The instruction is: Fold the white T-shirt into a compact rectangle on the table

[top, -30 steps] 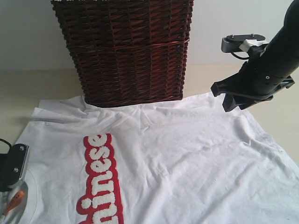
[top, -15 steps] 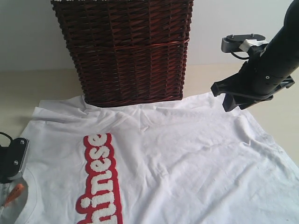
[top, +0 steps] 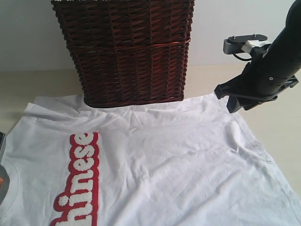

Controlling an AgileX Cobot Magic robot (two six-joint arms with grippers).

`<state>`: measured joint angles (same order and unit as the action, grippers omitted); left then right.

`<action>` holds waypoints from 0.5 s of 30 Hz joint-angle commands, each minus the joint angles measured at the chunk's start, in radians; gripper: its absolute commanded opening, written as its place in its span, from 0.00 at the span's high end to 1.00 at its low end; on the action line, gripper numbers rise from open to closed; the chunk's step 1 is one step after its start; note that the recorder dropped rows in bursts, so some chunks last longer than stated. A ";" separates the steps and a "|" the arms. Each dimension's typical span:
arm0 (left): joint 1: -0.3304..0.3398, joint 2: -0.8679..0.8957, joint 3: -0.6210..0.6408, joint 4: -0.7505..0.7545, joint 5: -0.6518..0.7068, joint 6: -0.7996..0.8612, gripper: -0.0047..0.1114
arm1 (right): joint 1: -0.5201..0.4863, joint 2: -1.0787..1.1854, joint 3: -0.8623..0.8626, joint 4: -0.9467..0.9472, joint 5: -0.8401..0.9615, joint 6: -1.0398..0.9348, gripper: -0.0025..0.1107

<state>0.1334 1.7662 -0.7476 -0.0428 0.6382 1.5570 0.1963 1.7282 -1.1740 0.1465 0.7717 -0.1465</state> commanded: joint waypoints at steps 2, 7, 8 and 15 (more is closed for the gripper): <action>0.007 0.026 0.003 0.062 -0.095 0.088 0.16 | 0.001 -0.005 -0.001 -0.014 -0.007 -0.008 0.64; 0.007 0.026 0.003 0.064 -0.098 0.088 0.16 | 0.001 -0.005 -0.001 -0.033 -0.007 -0.008 0.64; 0.007 0.026 0.003 0.064 -0.098 0.088 0.16 | 0.001 -0.005 -0.001 -0.033 -0.007 -0.008 0.64; 0.007 0.026 0.003 0.064 -0.094 0.086 0.16 | 0.001 -0.005 -0.001 -0.033 -0.007 -0.017 0.64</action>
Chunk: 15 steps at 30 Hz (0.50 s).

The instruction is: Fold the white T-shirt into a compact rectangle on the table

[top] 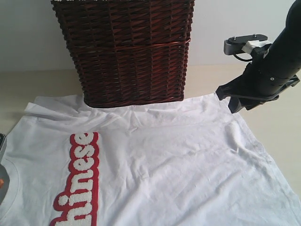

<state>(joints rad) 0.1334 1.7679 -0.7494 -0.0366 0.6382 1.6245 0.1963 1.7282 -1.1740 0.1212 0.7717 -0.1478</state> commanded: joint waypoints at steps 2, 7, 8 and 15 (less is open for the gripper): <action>0.007 0.024 0.005 0.058 -0.094 0.018 0.16 | 0.001 -0.005 -0.001 -0.007 -0.007 -0.016 0.64; 0.007 0.024 0.005 0.058 -0.094 0.018 0.16 | 0.001 -0.005 -0.001 0.027 -0.007 -0.015 0.64; 0.007 0.024 0.005 0.058 -0.094 0.018 0.16 | 0.001 -0.005 -0.001 0.032 -0.010 -0.015 0.64; 0.007 0.024 0.005 0.058 -0.094 0.018 0.16 | 0.001 -0.005 -0.001 0.036 -0.008 -0.053 0.64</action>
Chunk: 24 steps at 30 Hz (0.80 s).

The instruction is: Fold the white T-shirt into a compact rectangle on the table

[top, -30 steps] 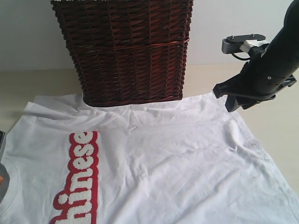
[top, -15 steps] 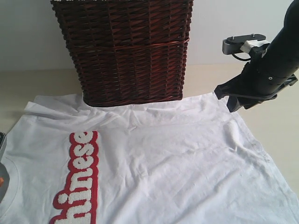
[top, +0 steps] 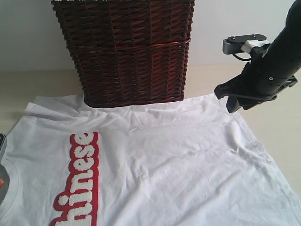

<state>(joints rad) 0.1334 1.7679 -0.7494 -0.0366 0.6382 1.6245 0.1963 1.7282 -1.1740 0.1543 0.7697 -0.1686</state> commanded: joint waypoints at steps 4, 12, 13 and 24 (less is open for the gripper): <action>0.007 0.024 0.005 0.058 -0.094 0.018 0.16 | 0.001 -0.005 -0.001 0.003 0.008 -0.086 0.61; 0.007 0.024 0.005 0.058 -0.094 0.018 0.16 | 0.001 -0.005 -0.001 -0.021 0.011 -0.148 0.29; 0.007 0.024 0.005 0.058 -0.094 0.018 0.16 | 0.001 -0.005 -0.001 -0.039 0.009 -0.170 0.28; 0.007 0.024 0.005 0.058 -0.094 0.018 0.16 | 0.001 -0.003 -0.001 -0.106 0.165 -0.453 0.28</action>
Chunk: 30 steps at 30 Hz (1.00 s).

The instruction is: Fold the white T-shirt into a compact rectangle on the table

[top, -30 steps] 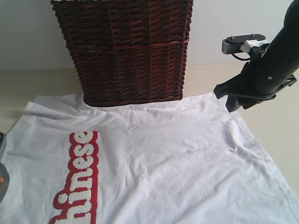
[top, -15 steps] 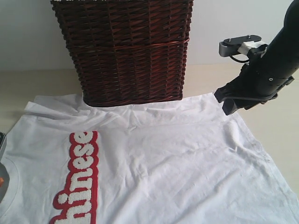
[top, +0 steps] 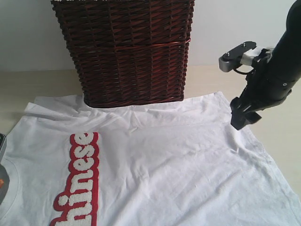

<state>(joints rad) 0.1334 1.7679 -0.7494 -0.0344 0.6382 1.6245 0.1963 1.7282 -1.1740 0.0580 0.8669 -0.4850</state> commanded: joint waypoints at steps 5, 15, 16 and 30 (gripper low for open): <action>0.007 0.024 0.005 0.055 -0.094 0.018 0.16 | 0.001 0.001 -0.001 -0.050 0.135 -0.259 0.24; 0.007 0.024 0.005 0.055 -0.096 0.018 0.16 | 0.001 0.030 0.092 -0.151 0.129 -0.490 0.05; 0.007 0.024 0.005 0.055 -0.096 0.018 0.16 | 0.001 0.035 0.104 -0.171 0.110 -0.490 0.05; 0.007 0.024 0.005 0.055 -0.096 0.018 0.16 | 0.001 0.171 0.116 -0.250 -0.146 -0.686 0.05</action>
<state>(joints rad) 0.1341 1.7679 -0.7494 -0.0344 0.6382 1.6245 0.1963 1.8745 -1.0615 -0.1716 0.7681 -1.1538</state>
